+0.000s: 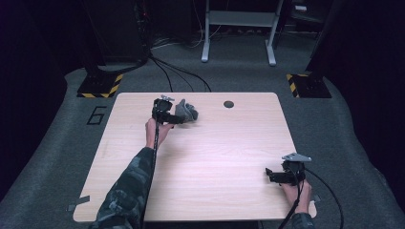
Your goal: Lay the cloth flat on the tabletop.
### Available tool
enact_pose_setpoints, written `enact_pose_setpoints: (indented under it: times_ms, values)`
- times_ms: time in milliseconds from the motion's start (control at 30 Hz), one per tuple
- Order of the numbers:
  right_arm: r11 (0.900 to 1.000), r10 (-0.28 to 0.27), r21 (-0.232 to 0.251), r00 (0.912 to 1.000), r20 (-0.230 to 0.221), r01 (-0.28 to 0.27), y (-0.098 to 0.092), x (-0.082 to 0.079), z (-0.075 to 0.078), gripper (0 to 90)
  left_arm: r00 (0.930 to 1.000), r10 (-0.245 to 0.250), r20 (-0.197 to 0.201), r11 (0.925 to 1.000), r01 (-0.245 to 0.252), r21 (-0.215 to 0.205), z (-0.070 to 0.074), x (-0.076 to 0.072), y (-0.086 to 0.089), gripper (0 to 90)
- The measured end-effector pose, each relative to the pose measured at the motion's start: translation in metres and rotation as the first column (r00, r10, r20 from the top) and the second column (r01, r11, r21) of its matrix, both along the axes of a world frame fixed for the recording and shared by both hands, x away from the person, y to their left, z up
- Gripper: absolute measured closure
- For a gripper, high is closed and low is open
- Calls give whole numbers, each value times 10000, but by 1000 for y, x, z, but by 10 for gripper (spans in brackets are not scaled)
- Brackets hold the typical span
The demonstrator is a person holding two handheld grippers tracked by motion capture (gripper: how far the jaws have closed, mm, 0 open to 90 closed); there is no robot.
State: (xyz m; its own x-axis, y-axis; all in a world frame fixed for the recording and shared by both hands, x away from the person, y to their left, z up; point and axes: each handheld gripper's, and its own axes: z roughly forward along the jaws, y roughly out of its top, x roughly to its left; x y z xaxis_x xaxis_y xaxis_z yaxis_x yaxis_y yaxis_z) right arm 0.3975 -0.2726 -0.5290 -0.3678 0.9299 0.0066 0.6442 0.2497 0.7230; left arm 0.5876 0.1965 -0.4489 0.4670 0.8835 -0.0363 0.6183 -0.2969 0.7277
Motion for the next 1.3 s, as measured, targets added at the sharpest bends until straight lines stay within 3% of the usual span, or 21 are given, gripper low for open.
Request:
enact_pose_setpoints:
  times_ms: [367, 533, 733, 900, 967, 1100, 1300]
  values:
    - [10000, -5, 7, 10000, 1, 5, 0, 0, 0, 42, 9996, 237, -171, 9996, -234, 128, -6, 24, -19, 157]
    - [10000, -2, 3, 10000, 5, 2, 0, 0, 0, 42, 9978, 451, -484, 9987, -439, 262, -15, 33, -23, 202]
    - [10000, -1, 4, 10000, 8, 1, 0, 0, 0, 43, 9942, 789, -730, 9968, -779, 172, -26, 36, -24, 351]
    - [10000, 0, 15, 10000, 21, 0, 0, 0, 0, 47, 9933, 948, -665, 9952, -931, 291, -28, 36, -20, 613]
    - [10000, 3, 15, 10000, 22, -3, 0, 0, 0, 47, 9920, 1033, -721, 9946, -1027, 131, -29, 36, -18, 679]
    - [10000, -3, 9, 10000, 18, 3, 0, 0, 0, 47, 9942, 928, -537, 9956, -922, 137, -27, 33, -17, 752]
    - [10000, 25, -7, 10000, 73, -25, 0, 0, 0, 49, 9973, 706, -197, 9974, -708, -108, -19, 26, -15, 772]
